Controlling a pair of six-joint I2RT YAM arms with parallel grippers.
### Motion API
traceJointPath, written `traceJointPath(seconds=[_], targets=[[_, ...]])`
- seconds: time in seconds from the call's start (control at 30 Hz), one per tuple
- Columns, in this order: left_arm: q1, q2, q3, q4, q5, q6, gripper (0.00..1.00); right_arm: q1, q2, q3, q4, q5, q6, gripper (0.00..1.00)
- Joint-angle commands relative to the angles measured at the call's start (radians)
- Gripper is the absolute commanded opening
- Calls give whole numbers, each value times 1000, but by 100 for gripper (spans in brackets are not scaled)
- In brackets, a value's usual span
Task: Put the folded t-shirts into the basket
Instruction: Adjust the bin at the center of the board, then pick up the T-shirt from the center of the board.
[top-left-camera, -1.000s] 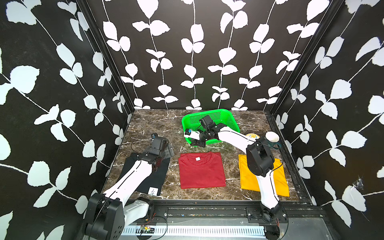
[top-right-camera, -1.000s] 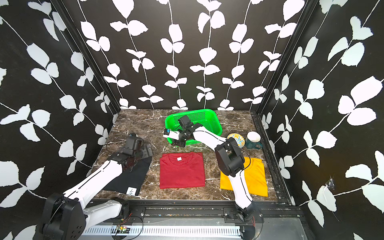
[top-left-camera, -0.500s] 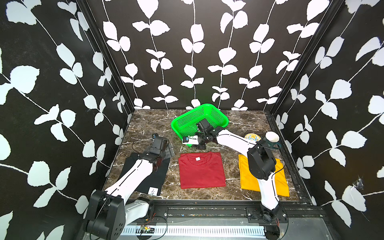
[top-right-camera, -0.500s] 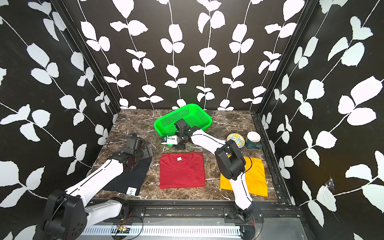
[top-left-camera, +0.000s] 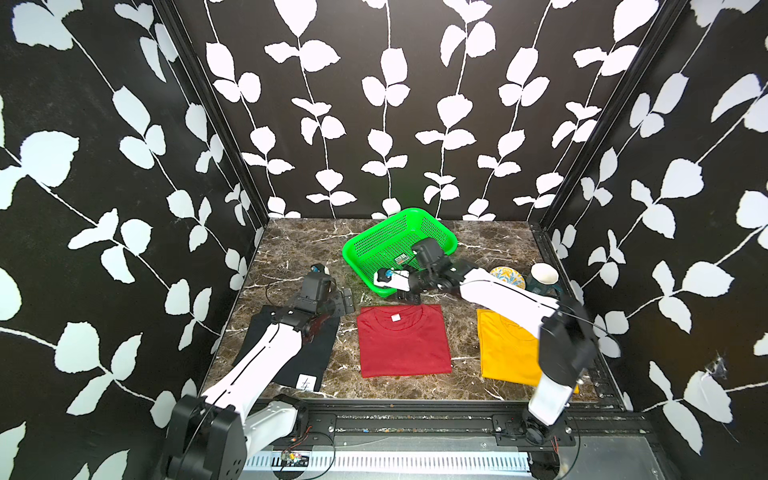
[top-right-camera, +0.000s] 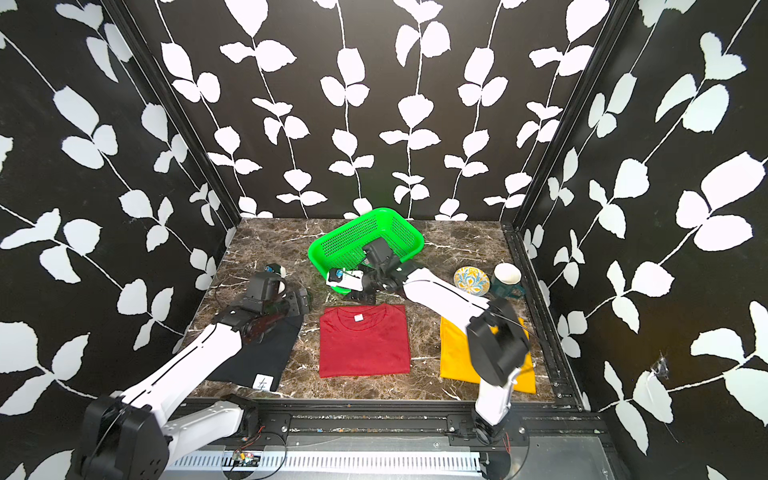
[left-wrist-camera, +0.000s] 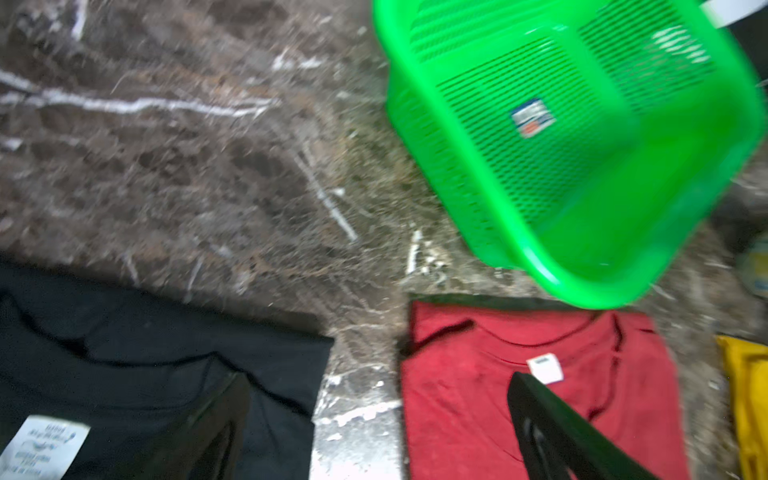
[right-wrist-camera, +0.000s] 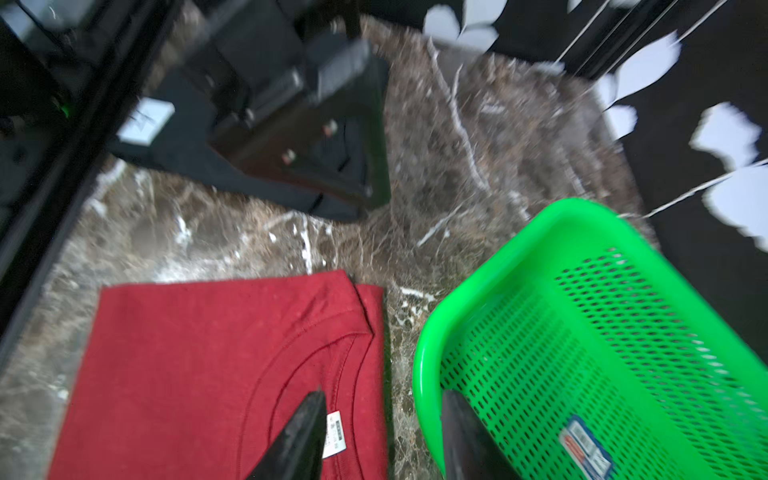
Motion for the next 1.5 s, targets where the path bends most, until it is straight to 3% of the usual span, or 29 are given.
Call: traceJointPath(seconds=[0.0, 0.07, 0.13, 0.17, 0.33, 0.5, 0.77, 0.9, 1.1, 1.27, 1.37, 1.47], targets=[[-36, -51, -19, 41, 62, 75, 99, 18, -109, -122, 177, 22, 261, 48], [-101, -80, -12, 41, 16, 124, 99, 29, -197, -229, 267, 200, 450, 49], [-143, -94, -9, 33, -52, 142, 99, 33, -247, -339, 353, 471, 813, 49], [-146, -95, -18, 44, -61, 136, 99, 33, -266, -370, 322, 545, 993, 49], [-147, -73, -53, 99, -100, 119, 99, 103, -249, -454, 208, 427, 1286, 46], [-147, -38, -63, 113, -108, 133, 99, 230, -142, -455, 146, 295, 1382, 47], [-148, -12, -93, 167, -88, 173, 99, 325, -114, -563, -12, 316, 1441, 47], [-199, 11, -146, 311, -47, 244, 99, 319, -227, -709, -84, 403, 1484, 48], [-277, 93, -104, 284, -85, 261, 99, 233, -435, -799, -400, 592, 1514, 51], [-337, 114, -126, 303, -30, 232, 98, 166, -649, -745, -476, 635, 1488, 54], [-358, 133, -136, 297, 29, 190, 98, 135, -708, -657, -544, 746, 1480, 60], [-374, 166, -121, 239, 145, 141, 98, 99, -720, -585, -536, 776, 1478, 63]])
